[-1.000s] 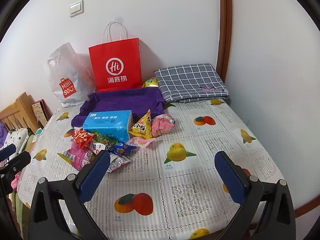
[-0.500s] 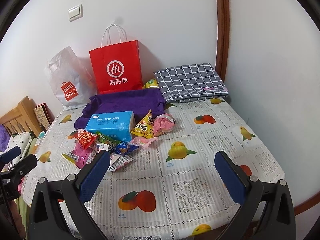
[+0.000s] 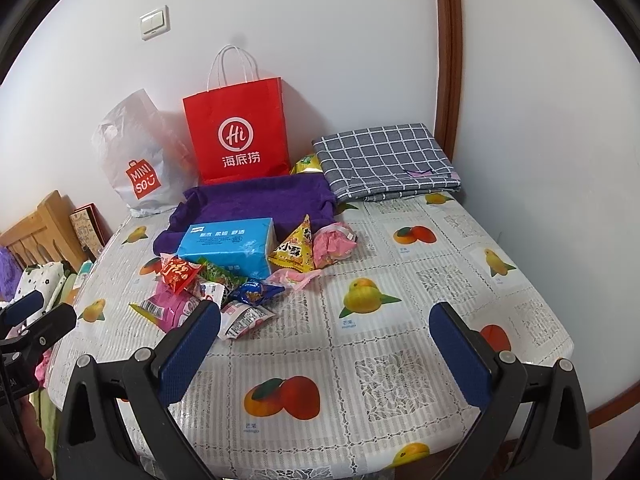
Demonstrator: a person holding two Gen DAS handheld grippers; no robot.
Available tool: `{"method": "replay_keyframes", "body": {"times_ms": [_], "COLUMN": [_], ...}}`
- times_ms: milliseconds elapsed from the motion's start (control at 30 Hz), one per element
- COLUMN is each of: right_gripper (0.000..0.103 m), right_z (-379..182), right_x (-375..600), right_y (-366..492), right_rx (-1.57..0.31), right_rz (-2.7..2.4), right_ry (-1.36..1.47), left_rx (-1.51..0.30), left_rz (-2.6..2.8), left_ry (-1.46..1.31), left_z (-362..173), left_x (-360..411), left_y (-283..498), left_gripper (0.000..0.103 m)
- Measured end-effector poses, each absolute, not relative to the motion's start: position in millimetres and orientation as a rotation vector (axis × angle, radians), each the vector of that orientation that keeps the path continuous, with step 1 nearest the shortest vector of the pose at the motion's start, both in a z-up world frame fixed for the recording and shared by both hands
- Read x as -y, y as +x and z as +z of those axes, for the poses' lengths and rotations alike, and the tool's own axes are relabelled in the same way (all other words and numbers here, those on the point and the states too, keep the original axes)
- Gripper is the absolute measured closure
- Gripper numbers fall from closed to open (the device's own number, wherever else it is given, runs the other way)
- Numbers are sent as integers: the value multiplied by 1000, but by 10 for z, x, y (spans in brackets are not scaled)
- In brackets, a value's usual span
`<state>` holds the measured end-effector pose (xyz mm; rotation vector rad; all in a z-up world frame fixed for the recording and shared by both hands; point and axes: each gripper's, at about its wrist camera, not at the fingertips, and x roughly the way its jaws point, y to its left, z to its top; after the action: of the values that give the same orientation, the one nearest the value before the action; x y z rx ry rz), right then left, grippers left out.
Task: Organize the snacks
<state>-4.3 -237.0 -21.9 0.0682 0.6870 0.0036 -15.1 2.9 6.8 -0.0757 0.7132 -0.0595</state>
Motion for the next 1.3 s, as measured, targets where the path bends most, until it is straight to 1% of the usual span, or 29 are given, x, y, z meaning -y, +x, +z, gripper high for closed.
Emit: {"method": "replay_keyframes", "body": {"times_ms": [567, 1300], "right_gripper": [1, 1], "right_z": [-109, -99], "right_x": [2382, 2263], "right_y": [-228, -213], "right_rx": [-657, -651], "right_rz": [8, 29], "right_ry": [78, 61], "left_rx": [-693, -684], "left_rz": [-61, -60], "left_ry": [-72, -82], "left_z": [167, 194], "left_x": [-11, -90], "left_y": [-297, -235], "left_gripper": [0, 0]}}
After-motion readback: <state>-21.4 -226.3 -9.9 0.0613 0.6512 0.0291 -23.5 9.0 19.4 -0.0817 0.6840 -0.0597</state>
